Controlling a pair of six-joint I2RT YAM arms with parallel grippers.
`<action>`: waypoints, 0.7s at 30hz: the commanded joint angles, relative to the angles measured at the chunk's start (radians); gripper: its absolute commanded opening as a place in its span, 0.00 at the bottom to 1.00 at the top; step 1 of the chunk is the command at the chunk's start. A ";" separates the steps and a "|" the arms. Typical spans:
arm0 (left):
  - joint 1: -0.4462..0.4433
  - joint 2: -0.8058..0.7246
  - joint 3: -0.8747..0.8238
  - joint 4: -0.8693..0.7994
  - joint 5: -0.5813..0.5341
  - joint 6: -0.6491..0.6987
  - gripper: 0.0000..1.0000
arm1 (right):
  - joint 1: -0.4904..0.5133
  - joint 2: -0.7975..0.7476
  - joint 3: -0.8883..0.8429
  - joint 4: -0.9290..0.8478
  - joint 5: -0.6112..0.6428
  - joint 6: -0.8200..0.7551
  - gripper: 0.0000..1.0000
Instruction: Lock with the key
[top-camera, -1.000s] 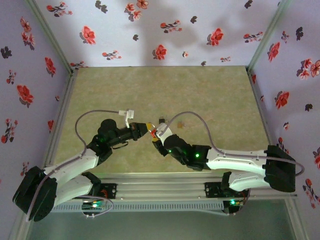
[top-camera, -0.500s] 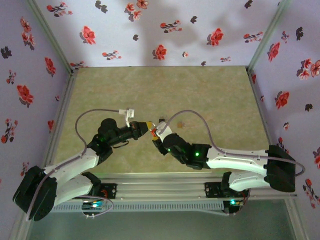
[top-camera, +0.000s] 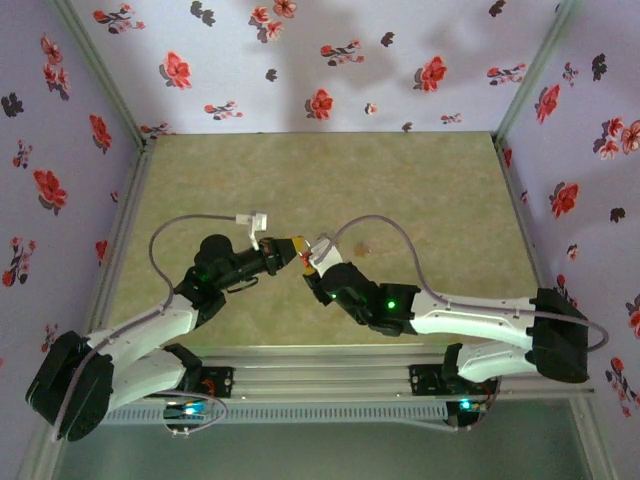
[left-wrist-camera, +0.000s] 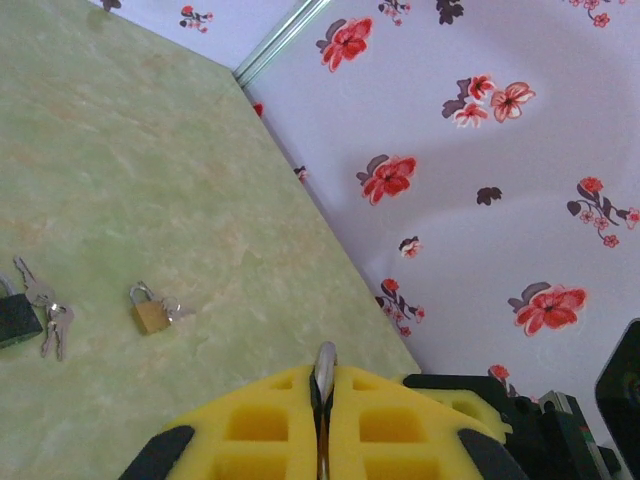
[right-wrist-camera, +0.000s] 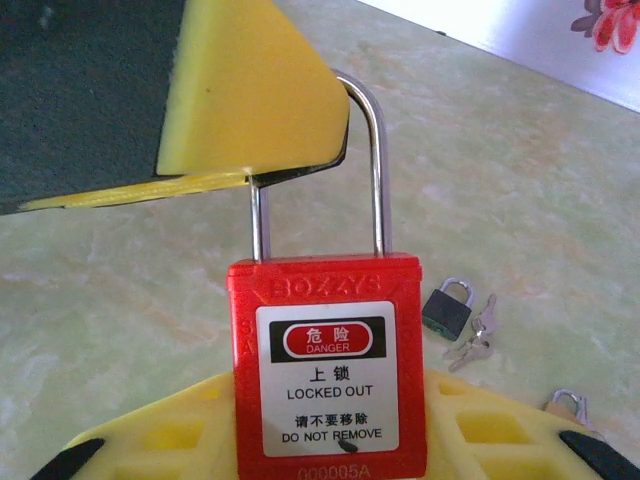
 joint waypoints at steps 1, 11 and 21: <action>-0.053 0.023 0.004 -0.059 0.104 0.054 0.00 | 0.005 -0.005 0.097 0.189 0.011 0.000 0.00; -0.071 0.030 0.013 -0.068 0.111 0.069 0.00 | -0.017 -0.014 0.127 0.180 0.035 0.020 0.00; -0.097 0.038 0.025 -0.074 0.126 0.091 0.00 | -0.040 -0.024 0.125 0.230 0.093 0.032 0.00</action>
